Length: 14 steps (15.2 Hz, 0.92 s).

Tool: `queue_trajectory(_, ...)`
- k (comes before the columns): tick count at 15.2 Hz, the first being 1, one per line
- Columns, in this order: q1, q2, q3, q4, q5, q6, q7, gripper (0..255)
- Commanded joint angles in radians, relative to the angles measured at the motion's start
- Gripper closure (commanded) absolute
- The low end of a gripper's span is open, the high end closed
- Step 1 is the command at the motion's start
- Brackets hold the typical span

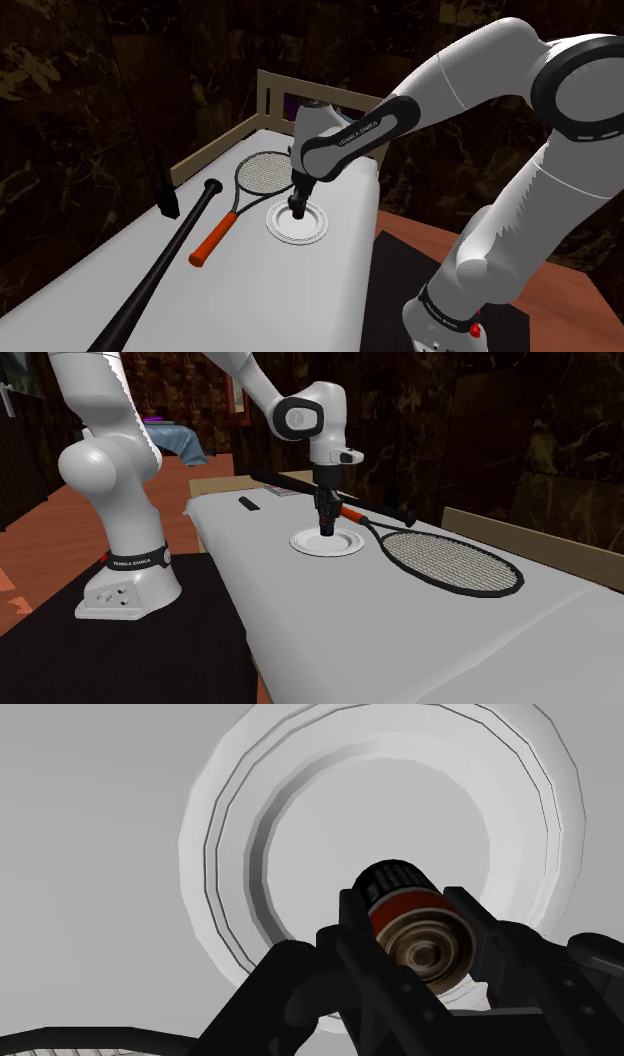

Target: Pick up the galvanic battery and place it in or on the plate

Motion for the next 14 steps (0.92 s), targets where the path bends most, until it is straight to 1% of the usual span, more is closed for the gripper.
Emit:
queue_trajectory(1, 0.0, 0.021, 0.0, -0.007, -0.004, 0.029, 0.003, 255)
queue_trajectory(3, -0.001, 0.042, 0.001, -0.014, -0.008, 0.056, 0.006, 255)
queue_trajectory(11, -0.001, 0.042, 0.001, -0.014, -0.008, 0.056, 0.006, 255)
queue_trajectory(12, -0.001, 0.042, 0.001, -0.014, -0.008, 0.056, 0.006, 0)
queue_trajectory(14, -0.001, 0.042, 0.001, -0.014, -0.008, 0.056, 0.006, 0)
